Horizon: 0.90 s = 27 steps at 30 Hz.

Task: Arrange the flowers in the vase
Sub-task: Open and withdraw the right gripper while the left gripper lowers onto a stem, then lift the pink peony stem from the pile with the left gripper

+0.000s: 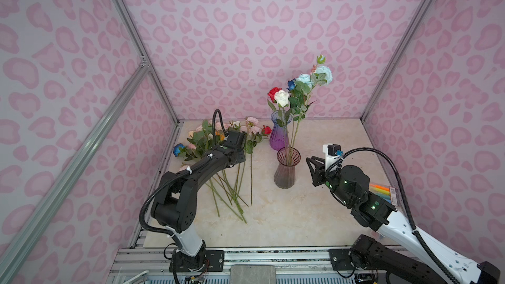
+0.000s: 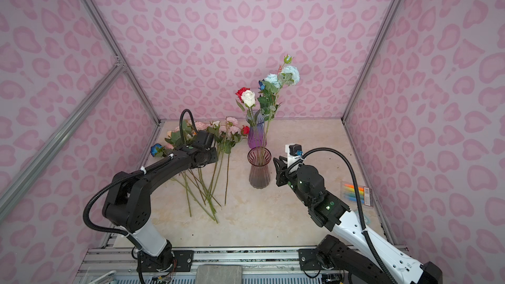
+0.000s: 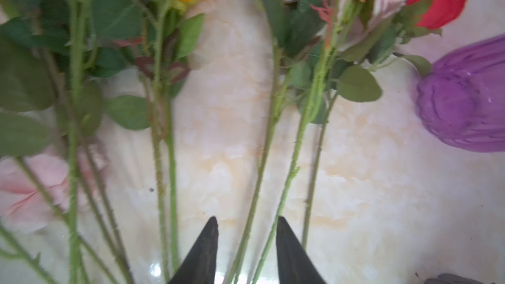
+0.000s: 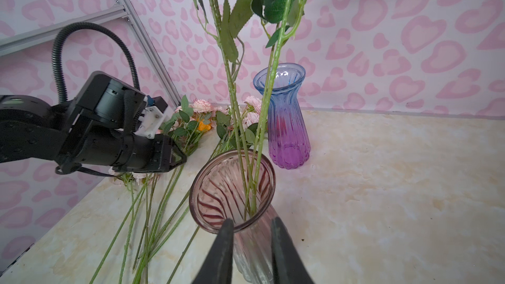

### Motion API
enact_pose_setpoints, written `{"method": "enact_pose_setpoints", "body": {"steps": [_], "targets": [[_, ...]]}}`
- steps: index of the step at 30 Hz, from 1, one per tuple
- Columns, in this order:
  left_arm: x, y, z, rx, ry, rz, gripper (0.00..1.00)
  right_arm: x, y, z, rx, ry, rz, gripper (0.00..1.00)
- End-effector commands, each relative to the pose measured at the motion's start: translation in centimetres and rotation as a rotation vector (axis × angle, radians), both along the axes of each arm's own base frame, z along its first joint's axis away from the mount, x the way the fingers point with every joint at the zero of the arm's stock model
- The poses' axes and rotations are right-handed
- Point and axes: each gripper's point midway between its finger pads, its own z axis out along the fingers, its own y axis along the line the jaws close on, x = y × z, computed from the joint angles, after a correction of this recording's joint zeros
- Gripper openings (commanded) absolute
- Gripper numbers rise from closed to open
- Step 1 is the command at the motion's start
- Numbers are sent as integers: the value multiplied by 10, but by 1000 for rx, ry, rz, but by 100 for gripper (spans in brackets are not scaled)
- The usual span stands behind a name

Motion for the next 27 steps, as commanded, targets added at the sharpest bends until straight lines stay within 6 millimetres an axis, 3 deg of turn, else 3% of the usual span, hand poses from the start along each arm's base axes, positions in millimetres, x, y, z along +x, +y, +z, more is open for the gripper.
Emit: {"method": "enact_pose_setpoints", "body": {"steps": [1,8,10,19,23,27], "targets": [[-2,-17,-15,34,64,-104,31,0,-4,1,16,-5,-20,26],[-5,-21,-58,73,165,-131,28,-1,-7,0,3,1,-32,25],[2,-24,-57,79,159,-142,28,0,-7,-2,-2,3,-31,26],[-3,-34,-82,56,221,-187,23,4,-2,-4,-9,14,-25,26],[-1,-38,-80,34,220,-189,11,5,-1,-2,-11,17,-22,25],[8,-42,-60,5,163,-180,3,6,-2,-1,-12,12,-29,25]]}}
